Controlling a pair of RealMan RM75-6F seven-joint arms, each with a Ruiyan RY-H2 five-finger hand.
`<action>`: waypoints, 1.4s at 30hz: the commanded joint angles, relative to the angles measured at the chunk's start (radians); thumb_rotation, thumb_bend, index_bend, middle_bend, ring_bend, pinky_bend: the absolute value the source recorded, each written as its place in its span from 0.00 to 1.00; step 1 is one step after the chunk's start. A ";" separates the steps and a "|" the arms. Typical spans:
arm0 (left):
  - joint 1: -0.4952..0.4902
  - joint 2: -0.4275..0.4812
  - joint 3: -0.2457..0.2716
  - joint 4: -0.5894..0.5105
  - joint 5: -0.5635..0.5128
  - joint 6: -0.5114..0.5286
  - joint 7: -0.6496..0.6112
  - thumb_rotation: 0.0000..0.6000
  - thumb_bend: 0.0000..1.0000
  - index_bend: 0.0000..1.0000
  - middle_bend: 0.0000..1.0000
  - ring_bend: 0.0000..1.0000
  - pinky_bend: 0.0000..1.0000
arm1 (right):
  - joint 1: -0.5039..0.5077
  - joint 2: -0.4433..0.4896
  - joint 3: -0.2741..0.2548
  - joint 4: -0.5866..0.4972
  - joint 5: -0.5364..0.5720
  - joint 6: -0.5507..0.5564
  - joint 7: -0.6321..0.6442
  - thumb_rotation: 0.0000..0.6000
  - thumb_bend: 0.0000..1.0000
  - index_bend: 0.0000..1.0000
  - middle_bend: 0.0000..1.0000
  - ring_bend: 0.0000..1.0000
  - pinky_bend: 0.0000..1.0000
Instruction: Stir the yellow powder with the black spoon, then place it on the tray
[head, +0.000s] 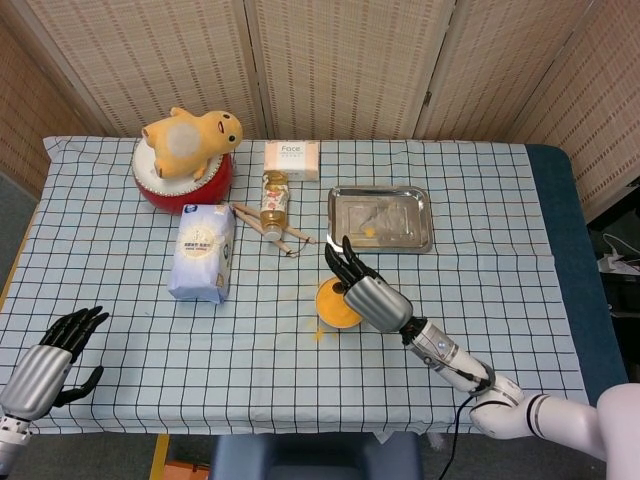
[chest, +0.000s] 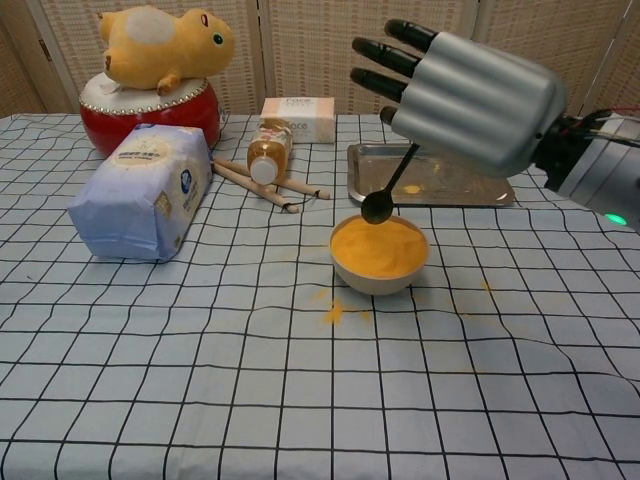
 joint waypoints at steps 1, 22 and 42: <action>0.000 0.000 0.001 0.000 0.001 0.000 0.001 1.00 0.43 0.00 0.00 0.00 0.09 | -0.032 -0.034 0.033 0.005 0.091 0.000 0.096 1.00 0.37 0.87 0.12 0.00 0.14; -0.009 -0.005 -0.008 -0.004 -0.027 -0.030 0.018 1.00 0.43 0.00 0.00 0.00 0.09 | 0.070 -0.354 0.335 0.472 0.572 -0.109 0.488 1.00 0.37 0.88 0.13 0.00 0.13; -0.017 -0.013 -0.024 -0.004 -0.078 -0.068 0.044 1.00 0.43 0.00 0.00 0.00 0.09 | 0.183 -0.449 0.371 0.756 0.712 -0.304 0.577 1.00 0.38 0.01 0.01 0.00 0.07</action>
